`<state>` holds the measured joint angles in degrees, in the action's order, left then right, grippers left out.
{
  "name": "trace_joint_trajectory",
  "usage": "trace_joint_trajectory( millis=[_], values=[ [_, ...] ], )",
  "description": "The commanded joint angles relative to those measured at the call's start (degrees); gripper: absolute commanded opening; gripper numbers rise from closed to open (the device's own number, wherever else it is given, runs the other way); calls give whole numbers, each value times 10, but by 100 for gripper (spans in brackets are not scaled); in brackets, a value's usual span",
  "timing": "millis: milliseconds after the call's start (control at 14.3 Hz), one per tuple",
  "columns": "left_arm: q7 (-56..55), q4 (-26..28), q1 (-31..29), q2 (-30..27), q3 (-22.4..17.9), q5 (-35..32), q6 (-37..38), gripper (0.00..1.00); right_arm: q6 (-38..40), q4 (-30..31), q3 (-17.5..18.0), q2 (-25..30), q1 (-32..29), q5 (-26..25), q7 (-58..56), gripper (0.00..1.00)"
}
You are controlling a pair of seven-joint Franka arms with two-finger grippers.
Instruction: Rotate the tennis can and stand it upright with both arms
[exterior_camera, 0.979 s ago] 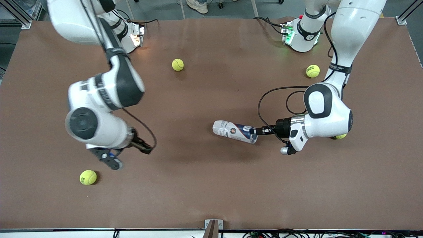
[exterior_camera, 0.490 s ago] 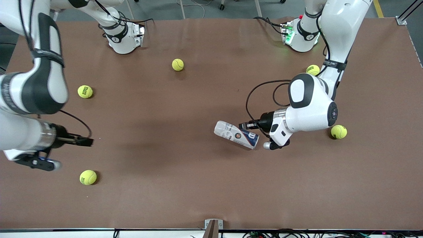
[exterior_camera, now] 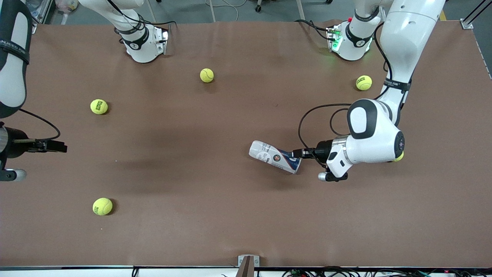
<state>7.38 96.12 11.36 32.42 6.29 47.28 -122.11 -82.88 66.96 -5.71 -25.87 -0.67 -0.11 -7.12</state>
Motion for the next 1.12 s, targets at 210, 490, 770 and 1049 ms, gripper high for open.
trace_joint_trajectory(
  millis=[210, 490, 770, 1049],
  values=[
    [205, -7, -44, 58, 3, 82, 24, 71, 1, 10, 13, 22, -8, -11, -14, 100],
    [263, -6, -41, 83, 3, 134, 22, 71, 5, 8, 15, 26, -6, -6, -12, 100],
    [265, -5, -32, 92, 3, 147, 15, 71, 25, 9, 14, 63, -6, -6, -14, 100],
    [260, -5, -20, 92, 4, 159, 15, 31, 37, 33, 17, 92, -2, -7, -13, 100]
  ],
)
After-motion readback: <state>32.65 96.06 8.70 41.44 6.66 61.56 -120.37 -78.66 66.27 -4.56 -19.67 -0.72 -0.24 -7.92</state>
